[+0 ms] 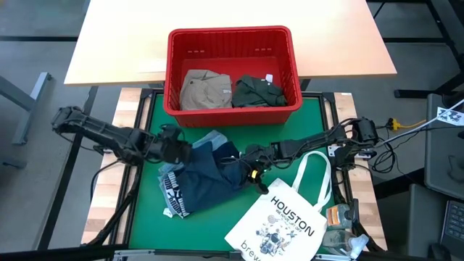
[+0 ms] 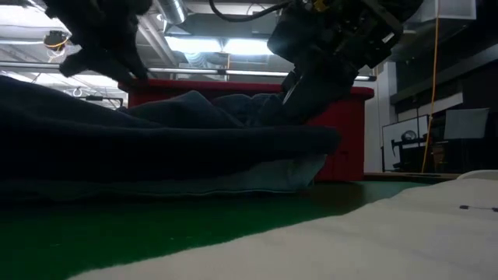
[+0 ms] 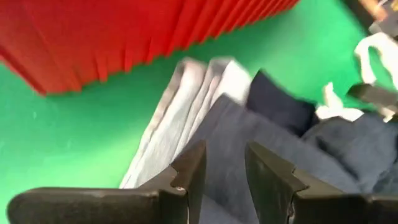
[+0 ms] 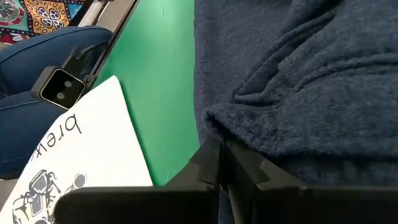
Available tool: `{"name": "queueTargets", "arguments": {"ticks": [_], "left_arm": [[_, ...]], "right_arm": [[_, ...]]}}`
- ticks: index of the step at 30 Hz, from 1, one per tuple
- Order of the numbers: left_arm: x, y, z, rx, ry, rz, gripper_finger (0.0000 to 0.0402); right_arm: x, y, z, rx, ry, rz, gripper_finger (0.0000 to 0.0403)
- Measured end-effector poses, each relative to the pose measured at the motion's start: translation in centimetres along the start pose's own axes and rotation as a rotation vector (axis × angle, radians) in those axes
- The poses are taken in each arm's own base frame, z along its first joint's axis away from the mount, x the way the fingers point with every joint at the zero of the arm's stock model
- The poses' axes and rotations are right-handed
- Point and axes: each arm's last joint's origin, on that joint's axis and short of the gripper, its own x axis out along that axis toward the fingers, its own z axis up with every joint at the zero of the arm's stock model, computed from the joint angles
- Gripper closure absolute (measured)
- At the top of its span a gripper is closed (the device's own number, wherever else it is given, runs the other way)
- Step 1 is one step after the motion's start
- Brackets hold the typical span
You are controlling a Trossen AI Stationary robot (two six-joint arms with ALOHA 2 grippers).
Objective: Fold Laundry from Bin
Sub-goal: Fold the gray shorts
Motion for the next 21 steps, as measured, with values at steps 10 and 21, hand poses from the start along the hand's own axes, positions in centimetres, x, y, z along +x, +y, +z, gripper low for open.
{"name": "queueTargets", "arguments": {"ticks": [10,21], "left_arm": [[2.3,1.0,1.3,-0.092,0.185,0.067,0.0296],[3.6,1.8,1.7,-0.161,0.243,0.153,0.0296]], "right_arm": [[0.0,-0.1,-0.1,-0.036,0.006,-0.019,0.0386],[0.0,-0.2,0.0,-0.048,0.002,-0.078,0.0386]]}}
